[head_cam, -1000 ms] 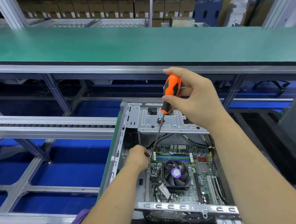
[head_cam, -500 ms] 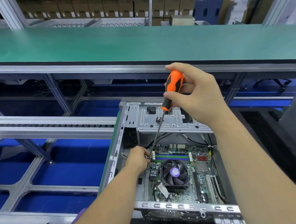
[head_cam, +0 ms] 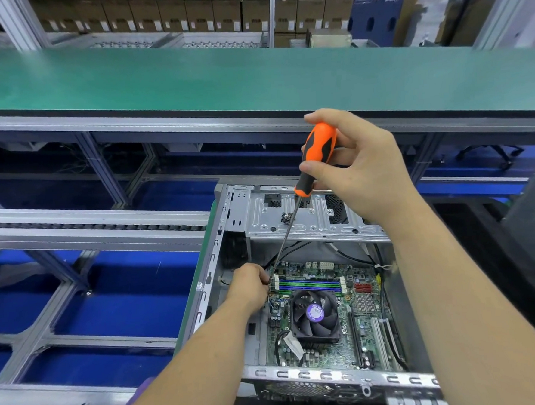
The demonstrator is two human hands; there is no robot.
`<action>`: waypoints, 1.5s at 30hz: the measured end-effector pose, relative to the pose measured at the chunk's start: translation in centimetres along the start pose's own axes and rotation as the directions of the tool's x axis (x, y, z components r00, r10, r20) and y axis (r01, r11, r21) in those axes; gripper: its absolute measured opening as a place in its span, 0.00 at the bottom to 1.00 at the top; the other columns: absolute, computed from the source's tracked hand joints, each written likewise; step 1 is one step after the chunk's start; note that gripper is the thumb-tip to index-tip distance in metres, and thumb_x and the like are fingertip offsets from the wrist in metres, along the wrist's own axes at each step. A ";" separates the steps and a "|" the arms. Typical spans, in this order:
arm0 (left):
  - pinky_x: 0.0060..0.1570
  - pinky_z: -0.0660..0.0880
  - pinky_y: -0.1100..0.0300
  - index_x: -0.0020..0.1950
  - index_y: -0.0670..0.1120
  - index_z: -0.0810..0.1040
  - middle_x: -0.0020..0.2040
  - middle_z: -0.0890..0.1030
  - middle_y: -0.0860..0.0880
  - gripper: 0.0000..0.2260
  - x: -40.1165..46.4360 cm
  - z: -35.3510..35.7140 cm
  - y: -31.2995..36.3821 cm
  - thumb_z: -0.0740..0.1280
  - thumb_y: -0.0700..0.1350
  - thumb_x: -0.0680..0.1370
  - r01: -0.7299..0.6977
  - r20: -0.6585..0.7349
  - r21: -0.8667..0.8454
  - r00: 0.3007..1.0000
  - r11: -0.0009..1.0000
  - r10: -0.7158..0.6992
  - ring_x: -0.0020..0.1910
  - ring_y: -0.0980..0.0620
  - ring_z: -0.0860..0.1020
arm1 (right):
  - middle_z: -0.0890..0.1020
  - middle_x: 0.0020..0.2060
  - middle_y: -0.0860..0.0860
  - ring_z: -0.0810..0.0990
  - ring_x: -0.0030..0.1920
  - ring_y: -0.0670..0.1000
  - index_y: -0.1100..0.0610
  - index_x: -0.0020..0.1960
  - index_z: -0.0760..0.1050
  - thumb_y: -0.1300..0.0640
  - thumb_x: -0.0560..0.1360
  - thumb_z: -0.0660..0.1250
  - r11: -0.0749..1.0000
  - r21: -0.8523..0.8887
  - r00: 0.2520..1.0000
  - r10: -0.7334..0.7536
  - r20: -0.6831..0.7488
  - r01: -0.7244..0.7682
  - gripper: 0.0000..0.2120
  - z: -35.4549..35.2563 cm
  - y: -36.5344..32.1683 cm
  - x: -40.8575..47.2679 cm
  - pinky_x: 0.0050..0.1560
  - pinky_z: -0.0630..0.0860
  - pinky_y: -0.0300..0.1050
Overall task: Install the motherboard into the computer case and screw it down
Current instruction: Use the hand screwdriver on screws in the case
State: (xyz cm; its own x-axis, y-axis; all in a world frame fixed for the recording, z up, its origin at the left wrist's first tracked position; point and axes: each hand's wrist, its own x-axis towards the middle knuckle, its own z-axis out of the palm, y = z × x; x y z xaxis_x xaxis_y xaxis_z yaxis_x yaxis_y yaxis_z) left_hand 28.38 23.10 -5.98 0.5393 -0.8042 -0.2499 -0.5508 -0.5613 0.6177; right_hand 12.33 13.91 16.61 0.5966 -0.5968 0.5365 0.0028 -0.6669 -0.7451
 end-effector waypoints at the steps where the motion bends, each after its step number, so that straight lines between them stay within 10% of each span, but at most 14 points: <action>1: 0.44 0.71 0.66 0.43 0.46 0.79 0.44 0.79 0.49 0.06 0.0 0.0 0.0 0.70 0.35 0.76 -0.001 0.001 -0.010 1.000 1.000 0.001 0.43 0.53 0.76 | 0.82 0.50 0.61 0.86 0.42 0.58 0.45 0.64 0.74 0.64 0.73 0.75 1.000 0.000 1.000 -0.001 -0.001 0.001 0.25 0.0 0.0 0.0 0.47 0.85 0.54; 45: 0.42 0.73 0.67 0.45 0.50 0.80 0.41 0.80 0.53 0.11 -0.1 -0.2 0.3 0.70 0.34 0.75 -0.071 -0.019 -0.055 0.997 0.996 0.070 0.41 0.56 0.78 | 0.82 0.43 0.60 0.84 0.36 0.59 0.48 0.62 0.77 0.65 0.73 0.76 0.999 0.035 0.992 0.039 -0.120 -0.035 0.23 -0.6 0.0 0.0 0.40 0.86 0.52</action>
State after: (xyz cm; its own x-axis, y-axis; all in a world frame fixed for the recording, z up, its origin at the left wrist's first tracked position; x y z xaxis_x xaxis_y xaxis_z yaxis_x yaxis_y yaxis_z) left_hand 28.24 23.06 -5.64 0.5113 -0.8376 -0.1922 -0.5519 -0.4915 0.6737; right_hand 11.82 13.63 16.90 0.4957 -0.6717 0.5506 0.0096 -0.6297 -0.7768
